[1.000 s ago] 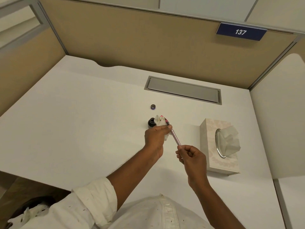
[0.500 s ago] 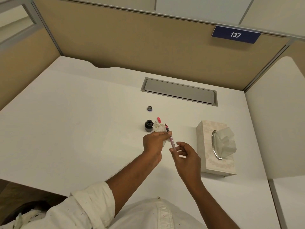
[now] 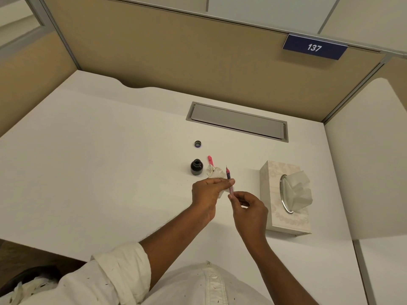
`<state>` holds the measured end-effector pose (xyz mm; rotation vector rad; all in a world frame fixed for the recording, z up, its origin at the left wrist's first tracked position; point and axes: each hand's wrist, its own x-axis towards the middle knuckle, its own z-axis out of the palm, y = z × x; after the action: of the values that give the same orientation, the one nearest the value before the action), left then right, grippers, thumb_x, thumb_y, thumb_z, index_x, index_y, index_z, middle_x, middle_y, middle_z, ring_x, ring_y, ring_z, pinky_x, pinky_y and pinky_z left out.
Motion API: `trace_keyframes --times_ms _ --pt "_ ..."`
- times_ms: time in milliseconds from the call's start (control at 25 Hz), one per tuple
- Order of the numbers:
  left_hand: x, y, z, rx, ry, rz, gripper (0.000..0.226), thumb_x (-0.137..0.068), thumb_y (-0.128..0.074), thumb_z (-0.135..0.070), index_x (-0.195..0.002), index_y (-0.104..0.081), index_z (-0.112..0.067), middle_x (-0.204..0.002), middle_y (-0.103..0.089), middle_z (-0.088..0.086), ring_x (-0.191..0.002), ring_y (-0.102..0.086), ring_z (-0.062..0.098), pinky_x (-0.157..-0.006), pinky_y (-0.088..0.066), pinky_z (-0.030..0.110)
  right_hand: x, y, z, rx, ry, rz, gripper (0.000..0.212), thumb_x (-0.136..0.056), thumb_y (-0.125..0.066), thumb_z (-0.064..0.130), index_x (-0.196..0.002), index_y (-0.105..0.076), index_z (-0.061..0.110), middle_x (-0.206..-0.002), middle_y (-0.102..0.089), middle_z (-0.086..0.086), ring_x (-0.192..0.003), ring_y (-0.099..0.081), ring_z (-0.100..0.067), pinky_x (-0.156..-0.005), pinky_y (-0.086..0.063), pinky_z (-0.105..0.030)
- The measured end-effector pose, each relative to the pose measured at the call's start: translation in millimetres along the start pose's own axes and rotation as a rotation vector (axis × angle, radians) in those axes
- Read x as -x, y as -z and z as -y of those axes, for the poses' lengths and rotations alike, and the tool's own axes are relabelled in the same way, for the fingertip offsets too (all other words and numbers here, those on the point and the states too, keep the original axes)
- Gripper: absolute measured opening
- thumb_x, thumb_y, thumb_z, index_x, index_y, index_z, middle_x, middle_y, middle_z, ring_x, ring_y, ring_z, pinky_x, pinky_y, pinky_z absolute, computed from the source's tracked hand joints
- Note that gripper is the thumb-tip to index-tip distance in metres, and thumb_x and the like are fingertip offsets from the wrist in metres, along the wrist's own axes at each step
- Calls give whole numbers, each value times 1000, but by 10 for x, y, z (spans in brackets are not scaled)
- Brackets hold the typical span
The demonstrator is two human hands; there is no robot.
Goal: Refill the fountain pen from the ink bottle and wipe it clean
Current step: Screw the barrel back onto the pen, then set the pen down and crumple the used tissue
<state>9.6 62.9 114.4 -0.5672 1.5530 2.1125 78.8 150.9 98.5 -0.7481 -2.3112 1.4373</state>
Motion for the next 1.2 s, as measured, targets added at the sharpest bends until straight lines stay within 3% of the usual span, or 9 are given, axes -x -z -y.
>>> trace_keyframes --times_ms 200,280,400,600,880,1200 --pt "-48 81 -27 -13 7 -40 21 -71 -75 -7 -91 -72 -4 -101 -71 9 -95 -63 17 -81 -43 23 -26 25 -43 -2 -13 -54 4 -80 -73 14 -80 -71 17 -72 -67 9 -69 -62 5 -60 -42 0" --pt "-73 193 -54 -87 -16 -60 15 -76 -68 1 -90 -71 -5 -99 -70 8 -91 -62 15 -73 -45 15 -60 13 -94 12 -30 -66 7 -80 -73 16 -77 -70 20 -71 -67 11 -70 -62 7 -59 -42 0" --pt "-97 434 -64 -174 -62 -108 17 -80 -60 6 -83 -71 -6 -91 -67 5 -82 -59 9 -60 -44 6 -137 -59 -227 36 -70 -63 11 -80 -73 15 -73 -67 22 -70 -67 9 -65 -63 -2 -56 -43 -3" --pt "-42 811 -54 -223 -121 -120 23 -79 -63 3 -73 -73 -17 -93 -70 0 -95 -60 11 -75 -43 17 -338 -338 -478 114 -191 -30 16 -80 -70 14 -66 -63 18 -61 -64 4 -60 -61 -12 -54 -46 -22" --pt "38 1274 -43 -219 -128 -191 26 -76 -65 4 -71 -75 -20 -94 -73 2 -103 -62 19 -92 -44 32 -527 -680 -804 296 -280 21 8 -79 -66 9 -73 -66 5 -72 -67 -10 -66 -62 -25 -60 -49 -28" --pt "-12 1521 -71 -206 -128 -249 22 -75 -66 5 -73 -75 -16 -93 -72 5 -102 -63 22 -89 -45 31 -550 -893 -918 331 -327 14 9 -80 -63 10 -75 -66 4 -77 -64 -12 -73 -59 -30 -68 -52 -37"
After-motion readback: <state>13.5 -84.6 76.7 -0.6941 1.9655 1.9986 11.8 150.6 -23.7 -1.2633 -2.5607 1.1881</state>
